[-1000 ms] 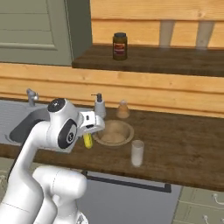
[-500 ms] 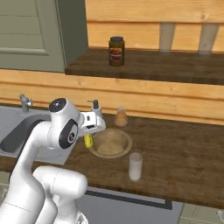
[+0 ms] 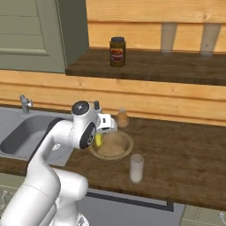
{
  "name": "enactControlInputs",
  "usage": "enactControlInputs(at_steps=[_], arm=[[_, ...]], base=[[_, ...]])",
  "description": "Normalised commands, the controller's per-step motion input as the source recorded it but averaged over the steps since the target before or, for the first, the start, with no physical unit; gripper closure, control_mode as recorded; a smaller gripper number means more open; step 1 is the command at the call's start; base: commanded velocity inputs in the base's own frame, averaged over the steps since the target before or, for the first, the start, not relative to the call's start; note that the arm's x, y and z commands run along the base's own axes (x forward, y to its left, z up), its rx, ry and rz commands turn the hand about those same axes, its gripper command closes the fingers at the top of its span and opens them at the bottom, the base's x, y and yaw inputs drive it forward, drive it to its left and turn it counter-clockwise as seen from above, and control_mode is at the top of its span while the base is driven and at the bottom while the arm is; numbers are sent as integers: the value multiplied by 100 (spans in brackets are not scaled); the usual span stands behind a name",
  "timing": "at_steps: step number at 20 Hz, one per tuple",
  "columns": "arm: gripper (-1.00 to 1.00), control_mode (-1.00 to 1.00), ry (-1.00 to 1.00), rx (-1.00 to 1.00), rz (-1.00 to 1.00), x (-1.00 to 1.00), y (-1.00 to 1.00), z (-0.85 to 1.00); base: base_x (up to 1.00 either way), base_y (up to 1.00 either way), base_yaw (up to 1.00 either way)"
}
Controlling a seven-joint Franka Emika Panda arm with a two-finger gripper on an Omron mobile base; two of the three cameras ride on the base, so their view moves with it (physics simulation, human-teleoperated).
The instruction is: Pick the cucumber from the sink and place it in the bowl. Then pick the bowl and place it in the microwave. Then close the microwave door and press the start button.
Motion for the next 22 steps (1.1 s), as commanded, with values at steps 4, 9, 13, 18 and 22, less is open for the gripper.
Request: enactControlInputs(at_steps=[4, 9, 13, 18, 22], arm=[[100, -100, 8, 1, 0, 59, -4, -9], [100, -100, 13, 9, 1, 53, -20, -22], [100, -100, 8, 12, 3, 32, -29, -30], [100, -100, 19, 3, 0, 1, -3, -38], [100, -100, 19, 0, 0, 0, 0, -37]], base=[[0, 0, 0], [0, 0, 0], [0, 0, 0], [0, 0, 0], [0, 0, 0]])
